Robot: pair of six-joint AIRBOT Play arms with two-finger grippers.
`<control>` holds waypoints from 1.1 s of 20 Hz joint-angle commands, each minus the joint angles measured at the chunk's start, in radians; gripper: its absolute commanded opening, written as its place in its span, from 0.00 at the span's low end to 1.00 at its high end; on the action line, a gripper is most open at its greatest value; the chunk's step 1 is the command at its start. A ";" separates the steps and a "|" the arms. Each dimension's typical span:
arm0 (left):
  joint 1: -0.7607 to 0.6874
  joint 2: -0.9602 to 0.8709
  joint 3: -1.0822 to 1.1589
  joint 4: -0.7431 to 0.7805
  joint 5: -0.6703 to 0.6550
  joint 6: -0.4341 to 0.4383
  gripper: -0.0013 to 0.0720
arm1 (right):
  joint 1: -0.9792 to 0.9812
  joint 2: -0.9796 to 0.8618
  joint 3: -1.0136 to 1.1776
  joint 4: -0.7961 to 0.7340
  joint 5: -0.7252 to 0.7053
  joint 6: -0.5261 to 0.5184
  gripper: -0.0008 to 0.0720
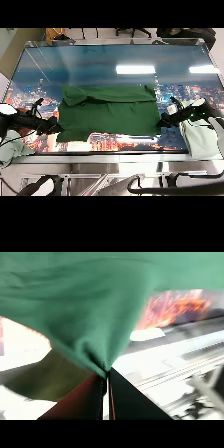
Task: Fold the shirts.
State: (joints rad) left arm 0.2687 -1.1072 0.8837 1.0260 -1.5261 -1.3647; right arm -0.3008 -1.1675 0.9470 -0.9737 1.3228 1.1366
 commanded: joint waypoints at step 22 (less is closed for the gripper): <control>-0.101 -0.514 0.428 0.003 0.358 0.048 0.04 | 0.058 -0.342 0.301 0.761 -0.454 -0.539 0.04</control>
State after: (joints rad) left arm 0.1726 -1.5066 1.2877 1.0218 -1.2049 -1.3231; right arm -0.2596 -1.3933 1.1751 -0.2684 0.9054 0.6590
